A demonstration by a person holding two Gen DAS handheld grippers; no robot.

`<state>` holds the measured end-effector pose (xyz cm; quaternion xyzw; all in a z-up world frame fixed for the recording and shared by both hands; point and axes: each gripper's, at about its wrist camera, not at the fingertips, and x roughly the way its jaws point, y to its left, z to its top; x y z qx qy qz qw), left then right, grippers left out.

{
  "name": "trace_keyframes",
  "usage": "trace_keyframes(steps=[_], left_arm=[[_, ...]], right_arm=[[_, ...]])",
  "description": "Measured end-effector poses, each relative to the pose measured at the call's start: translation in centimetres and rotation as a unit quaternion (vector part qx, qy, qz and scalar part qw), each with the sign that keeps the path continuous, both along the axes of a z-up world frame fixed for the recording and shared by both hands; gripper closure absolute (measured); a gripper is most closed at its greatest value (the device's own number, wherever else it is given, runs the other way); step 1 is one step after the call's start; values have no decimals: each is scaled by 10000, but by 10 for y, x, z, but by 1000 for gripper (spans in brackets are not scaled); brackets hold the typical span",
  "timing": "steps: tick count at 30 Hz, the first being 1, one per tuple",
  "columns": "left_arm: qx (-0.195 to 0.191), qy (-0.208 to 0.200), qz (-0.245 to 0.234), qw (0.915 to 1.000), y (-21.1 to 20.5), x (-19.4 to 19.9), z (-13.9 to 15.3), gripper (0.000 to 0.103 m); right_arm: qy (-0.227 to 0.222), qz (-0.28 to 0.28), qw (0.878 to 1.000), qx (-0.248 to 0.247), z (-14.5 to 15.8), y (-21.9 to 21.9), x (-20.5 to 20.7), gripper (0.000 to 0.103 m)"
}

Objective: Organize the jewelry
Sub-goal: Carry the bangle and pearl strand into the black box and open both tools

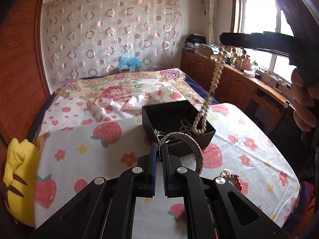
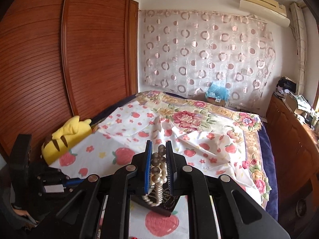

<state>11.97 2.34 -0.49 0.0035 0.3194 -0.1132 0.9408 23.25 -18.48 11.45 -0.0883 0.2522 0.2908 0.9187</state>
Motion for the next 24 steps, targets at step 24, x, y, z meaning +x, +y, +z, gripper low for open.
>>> trace_keyframes(steps=[24], left_arm=[[212,148,118,9996,-13,62,0,99]], right_arm=[[718,-92,9971,-248,-116,-9,24,61]])
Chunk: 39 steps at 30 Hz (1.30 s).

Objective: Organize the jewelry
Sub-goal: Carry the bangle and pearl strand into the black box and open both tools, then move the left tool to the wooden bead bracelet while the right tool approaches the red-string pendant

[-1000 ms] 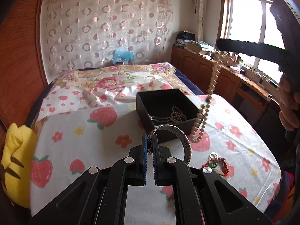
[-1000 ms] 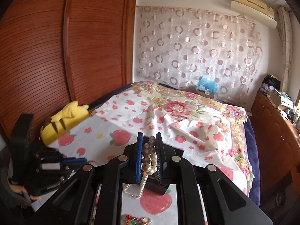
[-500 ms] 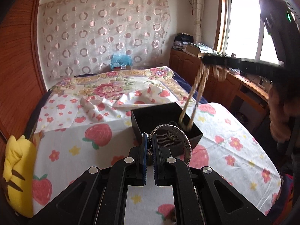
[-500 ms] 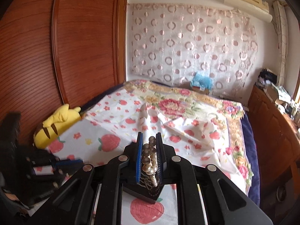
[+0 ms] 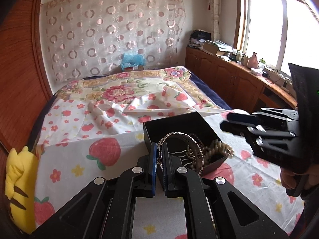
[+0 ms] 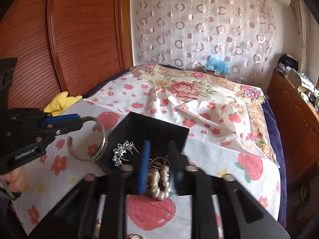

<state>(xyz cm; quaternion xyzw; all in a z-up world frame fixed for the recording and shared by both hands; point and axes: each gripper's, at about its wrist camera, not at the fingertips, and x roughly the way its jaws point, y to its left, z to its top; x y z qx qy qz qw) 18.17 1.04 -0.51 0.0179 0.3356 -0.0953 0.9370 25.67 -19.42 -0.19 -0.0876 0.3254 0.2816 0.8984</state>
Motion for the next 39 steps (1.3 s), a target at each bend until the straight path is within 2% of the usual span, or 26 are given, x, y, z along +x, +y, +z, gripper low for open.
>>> trace_keyframes(steps=[1,11,22,29,32,35,39], left_arm=[[68,26,-18,10000,-2,4,-2,99],[257,274,-40,9993,-22,40,-17,99],[593,569,-99,9966,-48,67,-43,97],[635,440,-175,9969,-52,49,-35,93],[568,365,-266,9974,-52,33,-28,91],[546,241,-344,9976,-52,13,-21,83],[534,151,-490,9973,-51,-13,-17,81]], right_arm=[[-50,5,10000,27,0,-4,-3,58],[-171,-121,9998,19,-7,-49,-33,57],[17,-244,9996,121,-31,-81,-58,57],[205,-153,9996,102,-48,-78,-69,57],[294,-88,9995,68,-55,-73,-76,57],[414,13,9991,20,-62,-67,-84,57],[525,90,9985,-78,-71,-59,-93,57]])
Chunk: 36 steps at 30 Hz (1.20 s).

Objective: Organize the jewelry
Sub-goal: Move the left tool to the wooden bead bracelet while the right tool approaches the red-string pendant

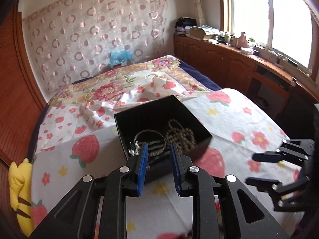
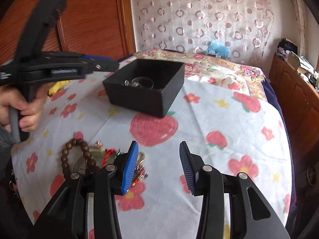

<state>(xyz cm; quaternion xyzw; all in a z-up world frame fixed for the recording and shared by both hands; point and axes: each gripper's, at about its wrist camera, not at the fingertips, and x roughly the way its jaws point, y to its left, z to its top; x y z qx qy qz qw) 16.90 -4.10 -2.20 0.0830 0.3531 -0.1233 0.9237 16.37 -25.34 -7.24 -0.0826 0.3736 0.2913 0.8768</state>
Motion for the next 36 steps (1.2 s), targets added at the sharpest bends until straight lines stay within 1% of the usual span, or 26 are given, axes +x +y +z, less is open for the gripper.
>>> trace_keyframes(steps=[4,7,9,11,16,21,24,29,36], left_arm=[[-112,60,-69,9999,5,-22,-6,80],[-239,182,-62,9995,11,-37,-15,80],[-259,246,-36,9994,14,-44,-21,80],[-258,303,-4,9992,18,-50,-29,79],[-341,468,57,9983,26,-64,-45,78],[-421,617,117,9971,32,-71,-58,75],[-438,664,119,9968,34,-73,-62,75],[-442,712,118,9964,34,-75,-67,75],[-473,729,126,9961,34,-76,-70,73]], right_arm=[[128,39,9999,-26,-6,2,-9,58],[116,64,9998,-118,-10,5,-15,58],[115,79,9997,-184,-13,6,-18,58],[151,96,9996,-197,-14,6,-19,63],[239,109,9994,-226,-16,6,-19,69],[321,217,9988,-284,-20,16,-17,72],[299,249,9985,-372,-21,20,-16,77],[313,235,9985,-383,-21,20,-14,91],[243,222,9991,-263,-11,15,-14,95]])
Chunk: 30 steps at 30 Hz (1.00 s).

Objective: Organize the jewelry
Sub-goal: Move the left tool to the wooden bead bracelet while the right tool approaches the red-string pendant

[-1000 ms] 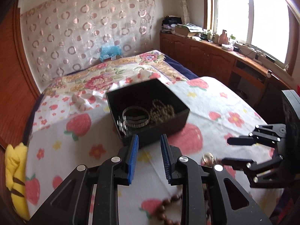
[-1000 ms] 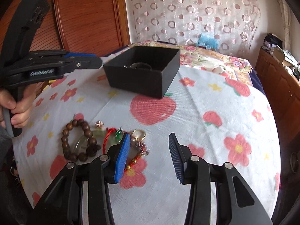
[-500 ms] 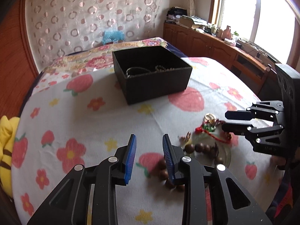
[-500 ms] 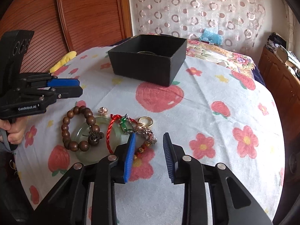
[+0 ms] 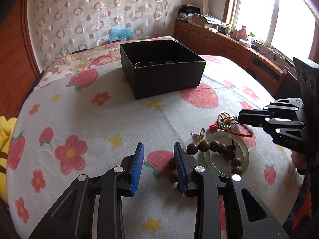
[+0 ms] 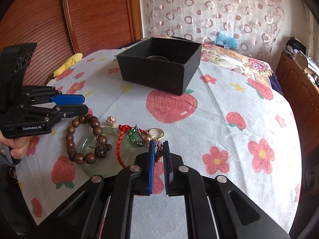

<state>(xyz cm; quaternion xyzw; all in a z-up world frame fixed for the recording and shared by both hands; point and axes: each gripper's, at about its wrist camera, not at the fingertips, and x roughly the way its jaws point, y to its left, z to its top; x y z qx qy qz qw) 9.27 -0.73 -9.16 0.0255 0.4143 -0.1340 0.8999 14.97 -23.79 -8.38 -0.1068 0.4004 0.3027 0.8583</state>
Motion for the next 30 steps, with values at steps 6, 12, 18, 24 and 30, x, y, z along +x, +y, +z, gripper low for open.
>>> trace_keyframes(steps=[6,12,18,24,30], left_arm=[[13,-7,-4,10000,-2,0,1,71],[7,-1,-4,10000,-2,0,1,70],[-50,15,-74,10000,-7,-5,3,70],[0,62,-140,9999,-9,-6,-1,70],[47,126,-206,9997,-12,-6,-7,70]], right_arm=[[-52,-35,10000,54,4,-3,3,95],[-128,-98,9998,141,11,-8,3,95],[-304,-111,9992,213,27,-12,-1,95],[-438,-124,9985,289,39,-12,-3,95],[-616,-94,9974,358,55,-10,-10,95]])
